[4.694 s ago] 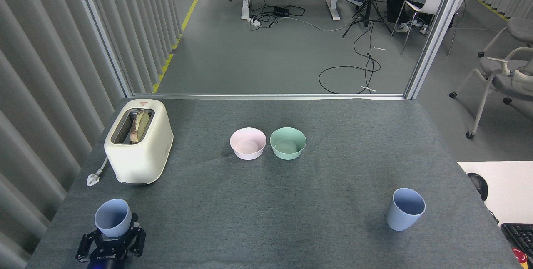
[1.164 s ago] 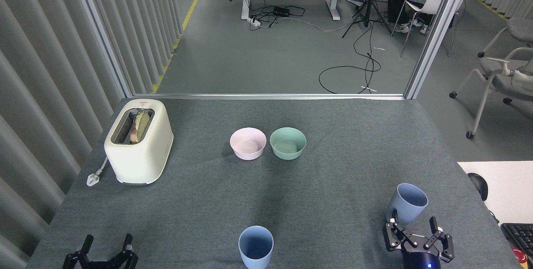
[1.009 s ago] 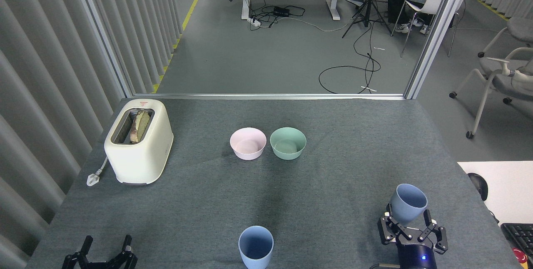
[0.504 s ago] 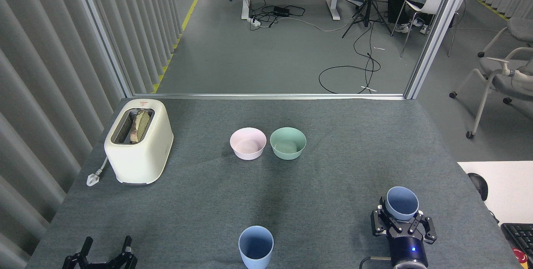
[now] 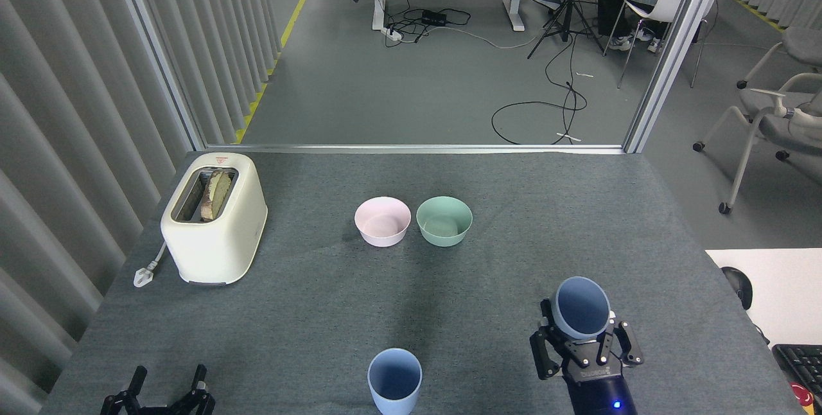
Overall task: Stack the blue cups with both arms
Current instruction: 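Carry the held cup over the placed cup and lower it inside, then open the right gripper and withdraw it from the stacked cups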
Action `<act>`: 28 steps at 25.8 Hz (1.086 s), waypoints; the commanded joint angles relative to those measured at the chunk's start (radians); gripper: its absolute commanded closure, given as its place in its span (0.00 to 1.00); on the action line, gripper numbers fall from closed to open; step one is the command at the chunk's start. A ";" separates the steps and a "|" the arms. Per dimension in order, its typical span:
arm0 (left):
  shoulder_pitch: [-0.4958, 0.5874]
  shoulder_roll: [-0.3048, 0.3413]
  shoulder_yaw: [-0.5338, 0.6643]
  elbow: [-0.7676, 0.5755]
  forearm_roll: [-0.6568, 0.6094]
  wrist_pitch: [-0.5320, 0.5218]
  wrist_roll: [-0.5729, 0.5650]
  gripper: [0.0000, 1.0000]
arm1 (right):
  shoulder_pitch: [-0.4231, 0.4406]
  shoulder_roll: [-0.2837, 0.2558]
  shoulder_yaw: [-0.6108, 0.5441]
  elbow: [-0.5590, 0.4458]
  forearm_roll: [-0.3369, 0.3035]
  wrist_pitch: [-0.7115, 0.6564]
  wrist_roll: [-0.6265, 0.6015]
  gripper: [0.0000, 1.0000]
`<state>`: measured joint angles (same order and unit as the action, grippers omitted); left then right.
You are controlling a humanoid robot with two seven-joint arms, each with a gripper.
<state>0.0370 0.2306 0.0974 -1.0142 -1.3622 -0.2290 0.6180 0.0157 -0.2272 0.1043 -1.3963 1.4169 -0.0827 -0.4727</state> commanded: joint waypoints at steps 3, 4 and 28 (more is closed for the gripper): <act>0.006 0.000 -0.001 -0.001 0.000 0.000 0.002 0.00 | 0.044 0.068 0.164 -0.158 0.157 -0.015 0.043 0.56; 0.007 0.000 -0.001 -0.001 0.000 0.000 0.002 0.00 | 0.046 0.091 0.186 -0.161 0.191 -0.023 0.048 0.56; 0.006 0.000 -0.001 -0.003 0.000 0.000 0.002 0.00 | 0.153 0.275 0.308 -0.161 0.413 -0.028 0.189 0.55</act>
<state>0.0430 0.2303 0.0967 -1.0177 -1.3623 -0.2282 0.6200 0.1679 0.0434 0.4146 -1.5637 1.8305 -0.1113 -0.2915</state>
